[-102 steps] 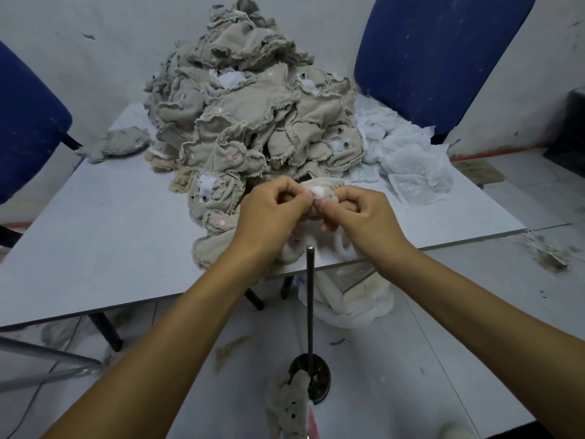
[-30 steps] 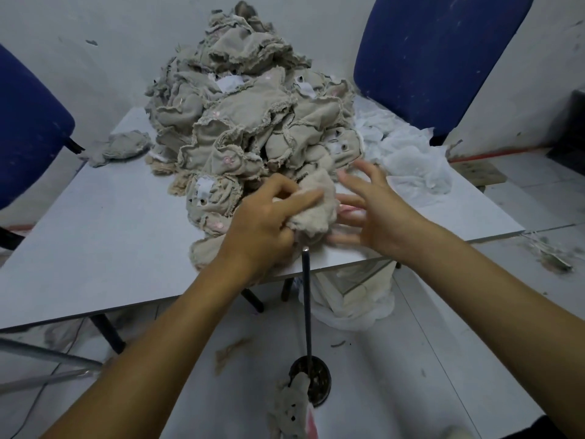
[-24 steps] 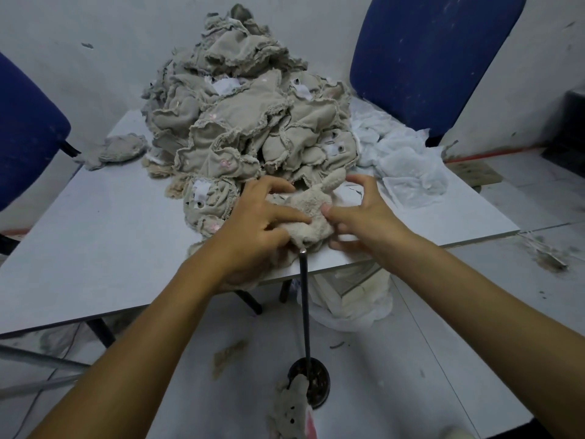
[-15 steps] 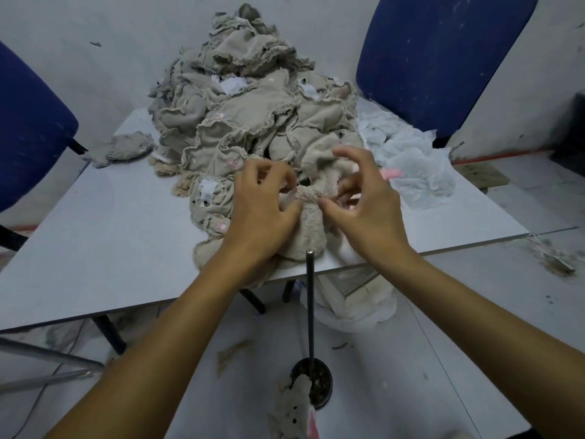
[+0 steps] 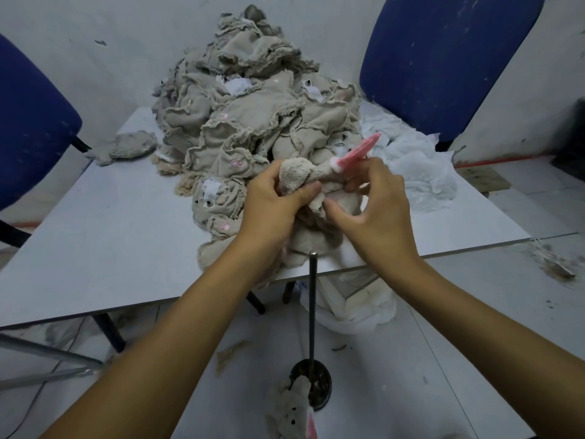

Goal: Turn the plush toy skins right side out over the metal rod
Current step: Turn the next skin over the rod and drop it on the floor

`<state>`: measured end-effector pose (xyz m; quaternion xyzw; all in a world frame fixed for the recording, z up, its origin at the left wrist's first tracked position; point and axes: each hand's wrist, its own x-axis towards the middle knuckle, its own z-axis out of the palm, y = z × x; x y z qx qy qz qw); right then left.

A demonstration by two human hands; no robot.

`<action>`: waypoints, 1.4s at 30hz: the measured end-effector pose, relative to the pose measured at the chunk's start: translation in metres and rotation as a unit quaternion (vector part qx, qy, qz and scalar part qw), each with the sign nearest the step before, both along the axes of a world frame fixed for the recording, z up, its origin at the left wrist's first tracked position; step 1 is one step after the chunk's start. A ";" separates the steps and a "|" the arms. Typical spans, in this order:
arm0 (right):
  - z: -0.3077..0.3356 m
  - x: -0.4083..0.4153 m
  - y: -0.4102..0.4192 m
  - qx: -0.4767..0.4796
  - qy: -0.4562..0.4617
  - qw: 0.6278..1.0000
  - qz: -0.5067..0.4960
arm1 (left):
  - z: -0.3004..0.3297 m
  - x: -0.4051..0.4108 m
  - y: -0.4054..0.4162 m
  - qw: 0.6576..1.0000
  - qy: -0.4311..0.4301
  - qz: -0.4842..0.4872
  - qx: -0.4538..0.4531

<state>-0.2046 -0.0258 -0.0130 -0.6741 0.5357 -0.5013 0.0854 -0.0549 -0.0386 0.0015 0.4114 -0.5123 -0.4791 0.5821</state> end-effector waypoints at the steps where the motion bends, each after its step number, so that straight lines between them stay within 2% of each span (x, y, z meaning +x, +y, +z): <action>1: 0.001 -0.002 -0.001 0.012 -0.003 1.000 -0.006 | 0.001 -0.002 0.001 1.000 -0.005 0.009 -0.012; 5: 0.002 -0.003 -0.004 0.008 -0.026 1.000 0.004 | 0.004 -0.006 0.002 1.000 0.020 0.015 -0.017; 9: 0.000 0.000 -0.004 -0.008 0.014 1.000 0.002 | 0.003 -0.010 0.002 0.999 0.037 0.002 -0.020; 11: 0.002 -0.004 -0.004 0.001 0.004 1.000 -0.007 | 0.004 -0.011 0.001 0.999 0.029 0.012 -0.013; 14: 0.011 -0.011 -0.005 -0.008 -0.056 0.998 -0.027 | 0.004 -0.008 -0.001 0.997 -0.037 0.057 0.020; 16: 0.016 -0.013 -0.005 -0.026 -0.063 0.997 -0.035 | 0.006 -0.006 0.000 0.986 -0.123 0.108 0.018; 17: 0.018 -0.013 -0.004 -0.032 -0.051 0.998 -0.035 | 0.009 -0.005 0.002 0.964 -0.211 0.157 -0.051; 18: 0.018 -0.012 -0.002 -0.037 -0.038 0.998 -0.031 | 0.013 -0.005 0.005 0.913 -0.313 0.203 -0.164; 19: 0.019 -0.011 -0.001 -0.044 -0.027 0.998 -0.024 | 0.016 -0.004 0.006 0.847 -0.397 0.213 -0.281; 20: 0.019 -0.009 0.001 -0.055 -0.015 0.998 -0.011 | 0.018 -0.004 0.006 0.797 -0.451 0.180 -0.360; 21: 0.020 -0.007 0.003 -0.067 0.002 0.998 0.006 | 0.021 -0.003 0.006 0.776 -0.486 0.126 -0.381; 23: 0.018 -0.003 0.007 -0.081 0.049 0.995 0.039 | 0.023 0.000 0.005 0.778 -0.532 0.046 -0.331; 25: 0.016 0.002 0.011 -0.078 0.078 0.992 0.059 | 0.019 0.007 0.002 0.765 -0.581 0.034 -0.275; 27: 0.012 0.007 0.015 -0.090 0.093 0.989 0.065 | 0.014 0.010 0.005 0.773 -0.575 0.049 -0.263; 29: 0.008 0.008 0.016 -0.100 0.145 0.984 0.029 | 0.011 0.009 0.009 0.779 -0.551 0.070 -0.292; 31: 0.007 0.004 0.014 -0.038 0.201 0.979 -0.018 | 0.006 0.009 0.013 0.757 -0.565 0.081 -0.318; 33: 0.005 0.001 0.016 0.026 0.200 0.980 -0.005 | -0.002 0.013 0.018 0.736 -0.593 0.093 -0.311; 34: 0.003 0.000 0.019 0.024 0.188 0.982 0.013 | -0.006 0.017 0.020 0.734 -0.600 0.102 -0.301; 36: 0.000 0.002 0.031 -0.033 0.171 0.984 0.038 | -0.012 0.023 0.027 0.738 -0.585 0.120 -0.314; 38: -0.001 0.005 0.043 -0.116 0.163 0.979 0.049 | -0.015 0.027 0.036 0.743 -0.543 0.142 -0.366; 42: -0.001 0.011 0.059 -0.277 0.213 0.935 0.058 | -0.022 0.040 0.049 0.761 -0.469 0.128 -0.429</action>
